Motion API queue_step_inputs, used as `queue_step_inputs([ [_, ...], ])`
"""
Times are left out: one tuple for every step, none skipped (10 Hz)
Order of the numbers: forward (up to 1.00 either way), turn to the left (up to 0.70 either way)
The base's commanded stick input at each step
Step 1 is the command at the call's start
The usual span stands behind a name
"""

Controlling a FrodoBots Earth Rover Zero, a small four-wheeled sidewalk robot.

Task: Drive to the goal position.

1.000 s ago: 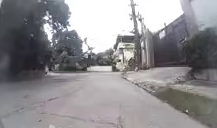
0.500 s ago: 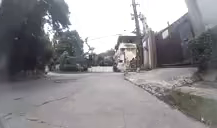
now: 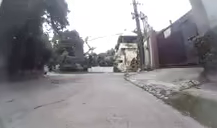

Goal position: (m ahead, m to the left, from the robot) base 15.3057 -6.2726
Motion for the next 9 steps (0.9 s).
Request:
queue_step_inputs([
  [0.50, 0.00],
  [0.50, 0.00],
  [0.50, 0.00],
  [0.50, 0.00],
  [0.50, 0.00],
  [0.50, 0.00],
  [0.50, 0.00],
  [0.50, 0.00],
  [0.50, 0.00],
])
